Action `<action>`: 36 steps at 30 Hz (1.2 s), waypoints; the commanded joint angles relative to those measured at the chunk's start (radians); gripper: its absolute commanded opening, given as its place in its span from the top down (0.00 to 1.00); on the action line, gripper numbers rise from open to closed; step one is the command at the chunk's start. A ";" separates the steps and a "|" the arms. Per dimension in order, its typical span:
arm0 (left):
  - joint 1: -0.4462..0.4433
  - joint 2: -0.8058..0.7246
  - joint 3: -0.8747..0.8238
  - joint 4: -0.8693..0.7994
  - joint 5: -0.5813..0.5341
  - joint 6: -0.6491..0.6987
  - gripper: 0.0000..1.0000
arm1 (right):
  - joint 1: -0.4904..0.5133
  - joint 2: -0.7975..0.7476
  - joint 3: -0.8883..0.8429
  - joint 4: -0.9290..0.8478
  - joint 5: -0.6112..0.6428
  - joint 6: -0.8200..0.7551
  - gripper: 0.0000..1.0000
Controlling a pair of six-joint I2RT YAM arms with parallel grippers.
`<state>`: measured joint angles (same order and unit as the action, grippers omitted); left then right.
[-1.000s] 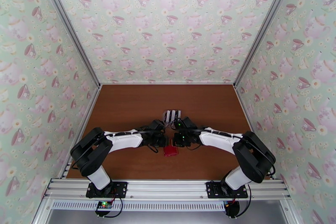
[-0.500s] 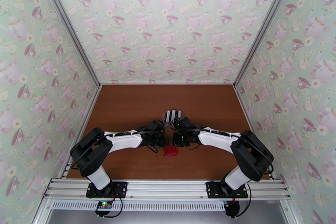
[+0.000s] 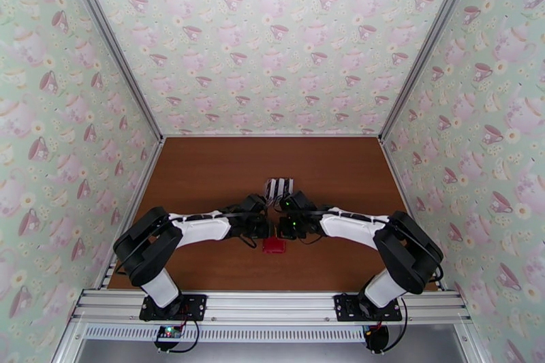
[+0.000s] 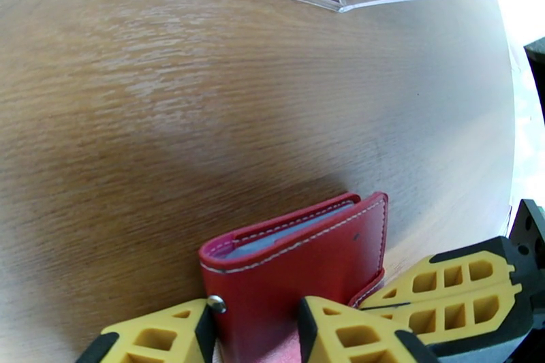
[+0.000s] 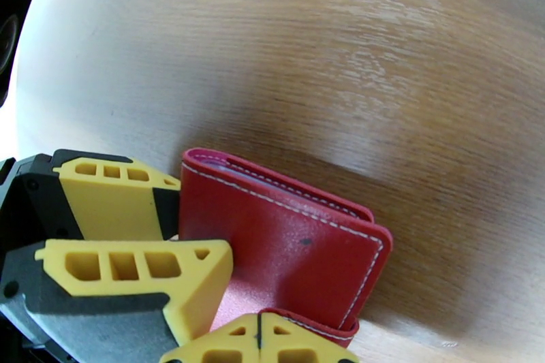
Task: Put the credit cards into the card holder
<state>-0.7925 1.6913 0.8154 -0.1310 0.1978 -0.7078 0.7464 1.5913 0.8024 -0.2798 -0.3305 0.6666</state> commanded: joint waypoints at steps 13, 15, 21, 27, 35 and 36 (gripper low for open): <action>-0.010 -0.142 -0.113 -0.127 0.003 -0.028 0.50 | 0.011 -0.016 -0.022 0.016 0.032 0.028 1.00; -0.021 -0.142 -0.126 -0.116 0.005 -0.033 0.50 | 0.011 -0.019 -0.020 0.016 0.033 0.030 1.00; -0.042 -0.101 -0.151 -0.031 0.028 -0.061 0.50 | 0.011 -0.024 -0.017 0.008 0.033 0.033 0.90; -0.051 -0.070 -0.165 -0.006 0.022 -0.084 0.51 | 0.015 -0.059 -0.013 -0.029 0.049 0.031 0.83; -0.053 -0.061 -0.174 0.003 0.018 -0.089 0.52 | 0.035 -0.054 0.005 -0.054 0.061 0.031 0.83; -0.052 -0.061 -0.175 0.003 0.018 -0.089 0.52 | 0.037 -0.053 0.007 -0.060 0.064 0.029 0.84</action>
<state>-0.8333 1.5757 0.6804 -0.0772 0.1986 -0.7830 0.7723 1.5490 0.7971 -0.3084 -0.2913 0.6956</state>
